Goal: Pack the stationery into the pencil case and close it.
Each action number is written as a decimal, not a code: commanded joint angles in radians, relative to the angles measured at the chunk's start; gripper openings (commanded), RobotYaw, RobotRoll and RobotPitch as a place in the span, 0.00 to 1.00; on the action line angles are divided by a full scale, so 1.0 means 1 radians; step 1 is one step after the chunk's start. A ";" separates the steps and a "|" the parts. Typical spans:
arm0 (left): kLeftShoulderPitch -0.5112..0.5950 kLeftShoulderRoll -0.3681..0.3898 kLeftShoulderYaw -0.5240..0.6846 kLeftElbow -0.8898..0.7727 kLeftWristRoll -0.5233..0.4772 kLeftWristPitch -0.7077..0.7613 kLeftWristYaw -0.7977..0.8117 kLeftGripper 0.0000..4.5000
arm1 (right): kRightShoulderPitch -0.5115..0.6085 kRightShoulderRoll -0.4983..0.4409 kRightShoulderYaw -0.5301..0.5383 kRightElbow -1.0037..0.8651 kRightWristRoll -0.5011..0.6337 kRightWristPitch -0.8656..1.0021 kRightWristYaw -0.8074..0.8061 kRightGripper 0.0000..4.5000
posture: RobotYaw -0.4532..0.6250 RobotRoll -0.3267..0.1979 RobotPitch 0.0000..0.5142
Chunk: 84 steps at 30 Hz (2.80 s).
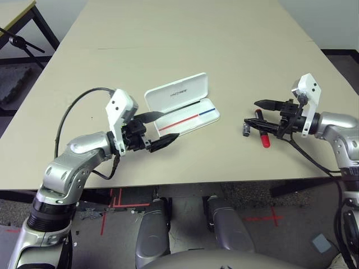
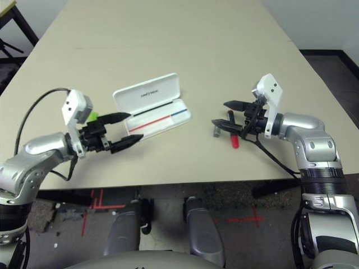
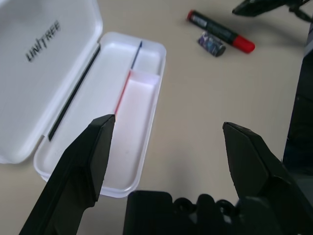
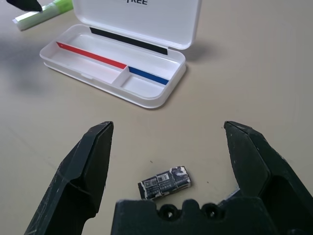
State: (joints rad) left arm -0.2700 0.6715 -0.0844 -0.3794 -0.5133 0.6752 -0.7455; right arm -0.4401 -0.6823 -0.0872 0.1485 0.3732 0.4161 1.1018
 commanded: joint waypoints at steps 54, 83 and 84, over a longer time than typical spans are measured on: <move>-0.180 0.163 -0.213 0.086 0.227 -0.061 -0.371 0.01 | 0.034 -0.011 0.056 -0.158 0.056 0.115 -0.011 1.00 | 0.28 0.62 0.31; -0.125 0.147 -0.239 0.152 0.311 -0.205 -0.436 0.01 | 0.044 -0.046 0.092 -0.191 0.051 0.123 0.037 1.00 | 0.28 0.62 0.31; -0.125 0.147 -0.240 0.151 0.311 -0.205 -0.437 0.05 | 0.044 -0.044 0.091 -0.191 0.051 0.121 0.036 1.00 | 0.28 0.62 0.31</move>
State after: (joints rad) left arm -0.4105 0.8221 -0.3117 -0.2208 -0.2170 0.4684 -1.1848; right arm -0.3902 -0.7299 -0.0086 -0.0403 0.4270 0.5472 1.1416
